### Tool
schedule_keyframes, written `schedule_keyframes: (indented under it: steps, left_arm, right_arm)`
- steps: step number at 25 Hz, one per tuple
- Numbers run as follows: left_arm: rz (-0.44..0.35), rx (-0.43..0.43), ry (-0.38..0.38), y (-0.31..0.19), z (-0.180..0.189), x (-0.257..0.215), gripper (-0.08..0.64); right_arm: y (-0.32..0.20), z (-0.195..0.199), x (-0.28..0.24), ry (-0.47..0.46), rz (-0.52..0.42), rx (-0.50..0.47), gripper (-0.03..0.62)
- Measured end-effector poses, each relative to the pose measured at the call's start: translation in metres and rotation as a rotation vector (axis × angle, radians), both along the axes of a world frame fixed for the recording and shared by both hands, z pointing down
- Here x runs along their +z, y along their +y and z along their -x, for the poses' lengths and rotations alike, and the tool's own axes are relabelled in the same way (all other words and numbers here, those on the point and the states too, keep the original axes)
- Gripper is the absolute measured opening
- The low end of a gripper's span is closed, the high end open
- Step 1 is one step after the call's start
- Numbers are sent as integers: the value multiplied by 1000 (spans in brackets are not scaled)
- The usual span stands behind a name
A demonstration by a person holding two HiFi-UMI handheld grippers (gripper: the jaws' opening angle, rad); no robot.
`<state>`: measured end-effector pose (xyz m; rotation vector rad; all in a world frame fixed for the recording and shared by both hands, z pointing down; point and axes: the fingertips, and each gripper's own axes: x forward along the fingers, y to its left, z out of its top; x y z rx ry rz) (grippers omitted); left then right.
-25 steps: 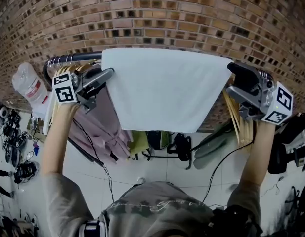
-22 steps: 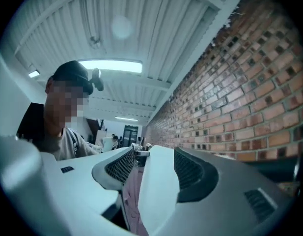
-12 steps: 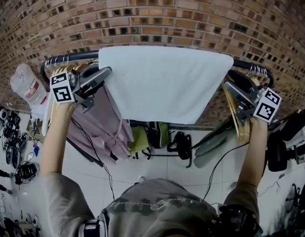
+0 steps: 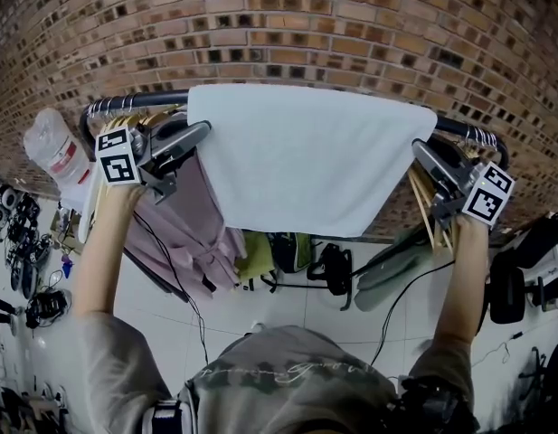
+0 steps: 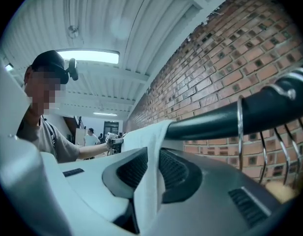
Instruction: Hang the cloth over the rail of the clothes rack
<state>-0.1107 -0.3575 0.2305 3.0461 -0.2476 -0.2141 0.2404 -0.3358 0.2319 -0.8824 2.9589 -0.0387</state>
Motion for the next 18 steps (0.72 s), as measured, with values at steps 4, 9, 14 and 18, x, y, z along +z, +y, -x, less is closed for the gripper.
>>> schedule_keyframes:
  steps: [4, 9, 14, 18]
  left_arm:
    - [-2, -9, -3, -1, -1, -2, 20]
    - [-8, -13, 2, 1, 2, -5, 20]
    - [-6, 1, 41, 4, 6, -15, 20]
    - [-12, 7, 110, 6, 14, -36, 20]
  right_arm:
    - [-1, 6, 0, 7, 9, -45, 21]
    - [3, 5, -3, 17, -7, -55, 21]
    - [6, 5, -13, -21, -5, -83, 21]
    - [10, 5, -27, -78, 2, -124, 21]
